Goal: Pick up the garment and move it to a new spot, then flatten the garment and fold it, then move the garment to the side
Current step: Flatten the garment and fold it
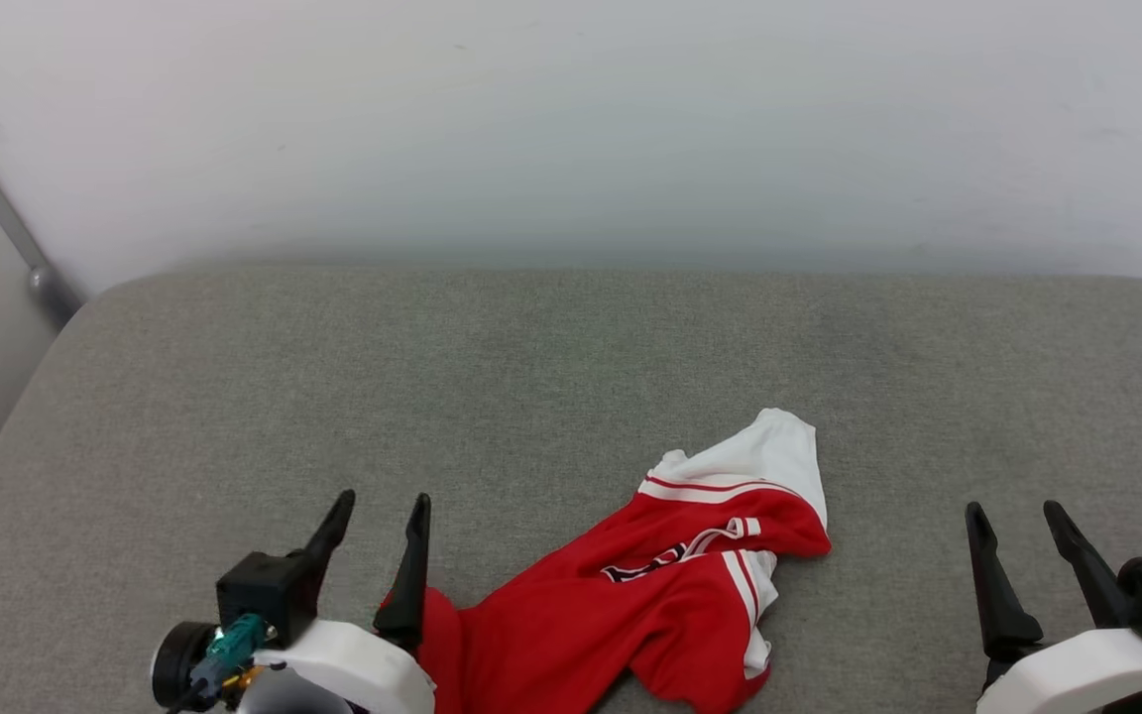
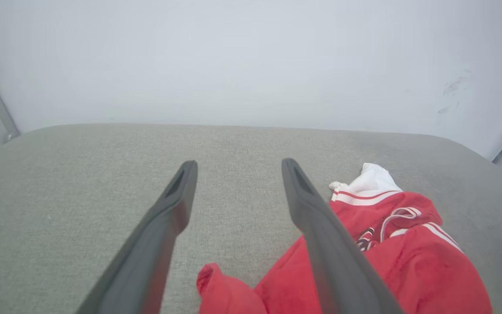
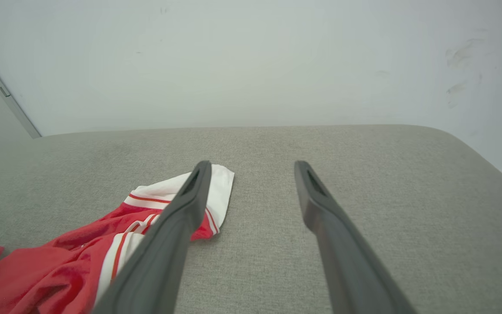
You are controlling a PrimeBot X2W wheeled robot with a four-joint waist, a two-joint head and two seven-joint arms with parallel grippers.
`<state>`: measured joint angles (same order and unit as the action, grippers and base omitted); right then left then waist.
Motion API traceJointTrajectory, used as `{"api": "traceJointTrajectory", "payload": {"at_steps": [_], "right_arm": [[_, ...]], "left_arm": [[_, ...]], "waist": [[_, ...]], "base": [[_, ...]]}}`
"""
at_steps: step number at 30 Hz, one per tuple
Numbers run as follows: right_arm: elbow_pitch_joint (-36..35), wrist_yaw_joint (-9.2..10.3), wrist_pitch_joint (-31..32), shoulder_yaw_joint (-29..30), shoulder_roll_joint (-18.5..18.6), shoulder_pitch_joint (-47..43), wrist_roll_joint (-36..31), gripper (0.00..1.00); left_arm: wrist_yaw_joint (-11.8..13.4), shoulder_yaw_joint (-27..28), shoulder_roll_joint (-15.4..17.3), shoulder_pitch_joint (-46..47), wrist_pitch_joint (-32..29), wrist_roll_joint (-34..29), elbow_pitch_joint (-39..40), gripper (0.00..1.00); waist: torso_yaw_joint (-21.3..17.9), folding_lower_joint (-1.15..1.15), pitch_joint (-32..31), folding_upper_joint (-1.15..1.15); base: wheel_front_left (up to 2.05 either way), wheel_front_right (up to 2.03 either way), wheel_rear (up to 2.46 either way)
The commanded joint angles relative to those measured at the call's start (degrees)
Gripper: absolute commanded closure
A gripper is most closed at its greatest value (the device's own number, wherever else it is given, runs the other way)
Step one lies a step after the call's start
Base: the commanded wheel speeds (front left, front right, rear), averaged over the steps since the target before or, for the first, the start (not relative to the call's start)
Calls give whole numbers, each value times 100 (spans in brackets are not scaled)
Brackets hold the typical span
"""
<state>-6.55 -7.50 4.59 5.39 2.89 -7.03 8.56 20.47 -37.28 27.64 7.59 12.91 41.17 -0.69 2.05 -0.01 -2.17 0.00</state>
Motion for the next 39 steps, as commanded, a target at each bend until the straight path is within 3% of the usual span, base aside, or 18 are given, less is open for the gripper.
{"api": "traceJointTrajectory", "payload": {"at_steps": [1,9,13,18,23,28,38,39], "right_arm": [[10,2,1,9,-3,-49,15,0],[38,2,143,61,-3,-100,-3,0],[151,2,503,76,-3,-134,124,0],[297,2,1658,-137,1,114,341,0],[296,2,3048,-615,287,424,684,0],[318,2,4059,-1066,536,869,1031,0],[1053,2,4740,-1549,747,1413,1324,0],[1092,2,4761,-1564,756,1389,1356,53]], "left_arm": [[33,49,34,57,49,-70,0,0],[121,461,207,-22,191,-254,5,0],[131,501,205,-50,205,-307,58,0],[109,467,118,-3,213,-375,83,0],[47,426,-8,90,224,-432,57,0],[-61,395,-144,250,229,-516,20,0],[-322,516,-430,451,238,-662,-245,0],[-342,540,-443,445,238,-683,-271,0]], "waist": [[-1,1,-9,0],[42,1,-34,0],[103,1,-29,0],[253,1,22,0],[490,1,115,0],[754,1,365,0],[975,1,679,0],[974,1,682,0]], "base": [[0,0,0],[0,0,0],[0,0,0],[0,0,0],[0,0,0],[0,0,0],[0,0,0],[0,0,0]]}}
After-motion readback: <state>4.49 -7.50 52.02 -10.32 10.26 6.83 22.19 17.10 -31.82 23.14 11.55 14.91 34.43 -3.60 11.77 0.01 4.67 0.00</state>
